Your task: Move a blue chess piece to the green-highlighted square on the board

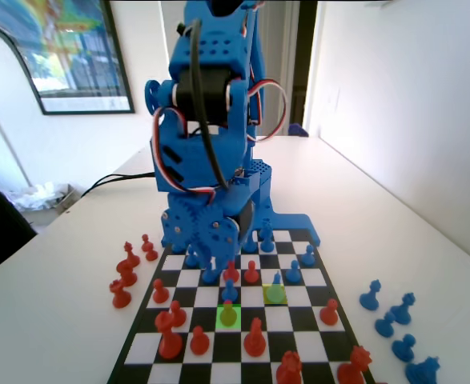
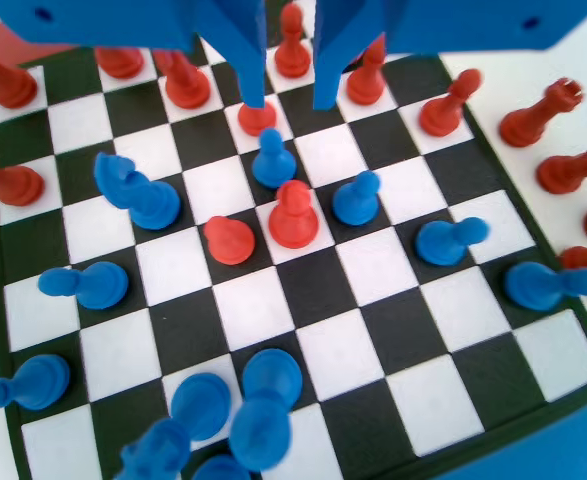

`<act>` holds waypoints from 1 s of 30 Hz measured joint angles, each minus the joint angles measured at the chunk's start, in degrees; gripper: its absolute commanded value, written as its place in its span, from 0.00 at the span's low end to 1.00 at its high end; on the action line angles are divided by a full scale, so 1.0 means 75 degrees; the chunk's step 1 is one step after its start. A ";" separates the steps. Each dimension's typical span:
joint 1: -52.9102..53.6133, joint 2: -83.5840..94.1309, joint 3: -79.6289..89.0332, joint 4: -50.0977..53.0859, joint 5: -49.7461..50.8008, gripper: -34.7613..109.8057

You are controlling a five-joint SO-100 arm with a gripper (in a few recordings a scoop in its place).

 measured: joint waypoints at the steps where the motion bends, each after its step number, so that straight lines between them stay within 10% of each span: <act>1: -0.0059 0.0000 -0.0164 0.0129 0.0070 0.30; 30: -0.0023 -0.1629 -0.1734 -0.0328 -0.0246 0.30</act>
